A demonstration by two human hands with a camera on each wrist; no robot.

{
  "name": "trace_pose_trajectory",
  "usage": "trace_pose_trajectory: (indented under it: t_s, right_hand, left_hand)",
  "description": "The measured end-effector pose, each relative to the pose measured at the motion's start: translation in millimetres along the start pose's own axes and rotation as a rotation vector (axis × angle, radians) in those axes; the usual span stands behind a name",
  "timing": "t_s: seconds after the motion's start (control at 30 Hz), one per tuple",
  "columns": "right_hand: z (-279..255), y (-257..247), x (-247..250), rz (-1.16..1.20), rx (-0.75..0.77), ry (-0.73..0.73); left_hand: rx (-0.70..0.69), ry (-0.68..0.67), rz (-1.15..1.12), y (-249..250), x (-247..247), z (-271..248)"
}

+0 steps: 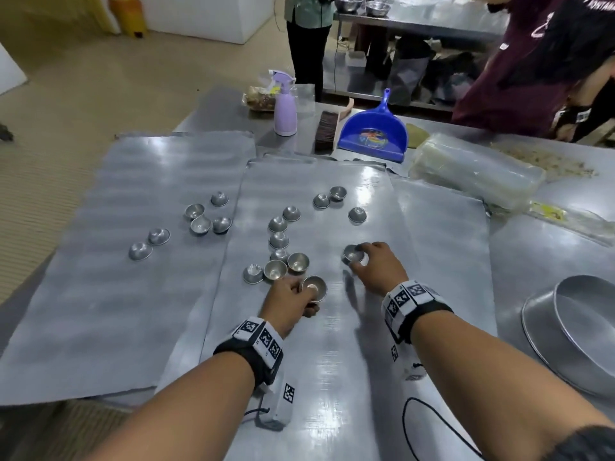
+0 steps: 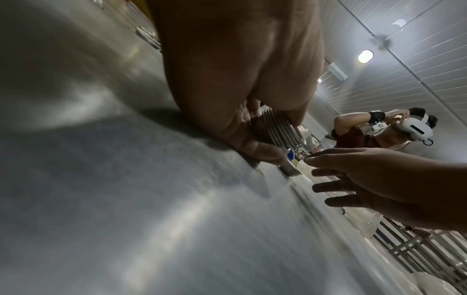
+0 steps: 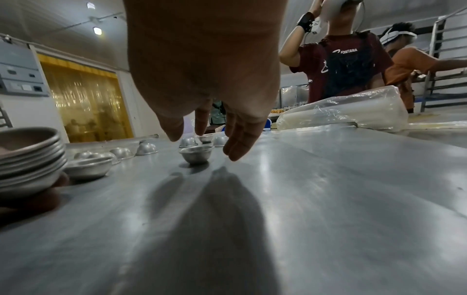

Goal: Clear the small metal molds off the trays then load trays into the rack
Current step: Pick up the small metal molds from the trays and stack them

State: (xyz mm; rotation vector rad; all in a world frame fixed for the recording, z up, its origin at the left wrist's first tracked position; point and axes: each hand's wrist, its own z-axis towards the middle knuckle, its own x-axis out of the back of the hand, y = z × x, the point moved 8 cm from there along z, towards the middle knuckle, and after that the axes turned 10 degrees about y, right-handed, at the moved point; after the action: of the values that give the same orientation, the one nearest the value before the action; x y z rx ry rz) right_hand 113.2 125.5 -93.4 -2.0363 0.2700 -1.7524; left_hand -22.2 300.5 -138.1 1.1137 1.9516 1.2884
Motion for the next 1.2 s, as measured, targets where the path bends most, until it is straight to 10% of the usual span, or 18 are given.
trace_pose_trajectory:
  t_s: [1.2]
  right_hand:
    - [-91, 8, 3, 0.289, 0.047, 0.109]
  left_hand:
    - [-0.036, 0.06, 0.036, 14, -2, -17]
